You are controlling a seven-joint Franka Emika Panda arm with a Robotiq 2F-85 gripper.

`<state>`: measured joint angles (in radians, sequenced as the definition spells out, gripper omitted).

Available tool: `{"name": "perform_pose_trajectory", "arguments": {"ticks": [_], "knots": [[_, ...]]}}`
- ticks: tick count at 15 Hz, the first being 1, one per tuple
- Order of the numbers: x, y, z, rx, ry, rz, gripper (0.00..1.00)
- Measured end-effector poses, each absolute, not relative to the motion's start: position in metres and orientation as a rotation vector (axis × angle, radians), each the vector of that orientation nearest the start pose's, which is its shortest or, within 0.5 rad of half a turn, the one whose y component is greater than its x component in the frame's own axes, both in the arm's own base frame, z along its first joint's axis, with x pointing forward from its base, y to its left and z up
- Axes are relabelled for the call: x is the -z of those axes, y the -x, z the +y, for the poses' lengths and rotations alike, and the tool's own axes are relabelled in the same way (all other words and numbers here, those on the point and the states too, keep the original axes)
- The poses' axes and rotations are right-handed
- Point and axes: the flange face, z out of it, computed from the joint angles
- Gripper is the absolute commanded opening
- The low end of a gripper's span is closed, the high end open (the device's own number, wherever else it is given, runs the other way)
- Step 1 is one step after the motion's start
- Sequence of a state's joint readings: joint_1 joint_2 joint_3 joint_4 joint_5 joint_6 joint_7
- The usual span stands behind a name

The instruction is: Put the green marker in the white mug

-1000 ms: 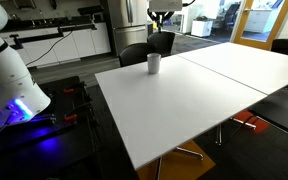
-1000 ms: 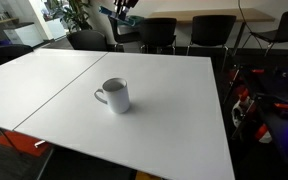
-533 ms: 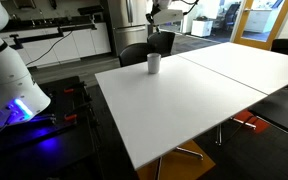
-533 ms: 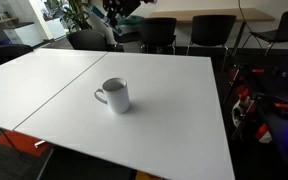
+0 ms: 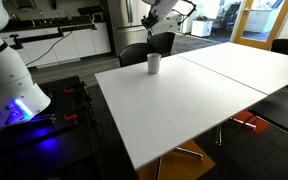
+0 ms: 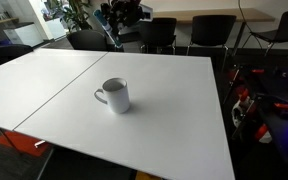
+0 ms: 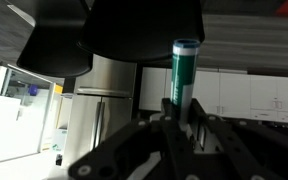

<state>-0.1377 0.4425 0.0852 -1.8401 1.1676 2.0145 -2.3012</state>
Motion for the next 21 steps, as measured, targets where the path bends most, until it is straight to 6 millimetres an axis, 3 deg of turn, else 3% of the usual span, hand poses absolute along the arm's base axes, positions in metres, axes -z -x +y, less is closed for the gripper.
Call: {"name": "perform_pose_trajectory", "arguments": {"ticks": [21], "knots": [[-0.206,-0.662,0.03,1.014,1.613,-1.533,0.05]]}}
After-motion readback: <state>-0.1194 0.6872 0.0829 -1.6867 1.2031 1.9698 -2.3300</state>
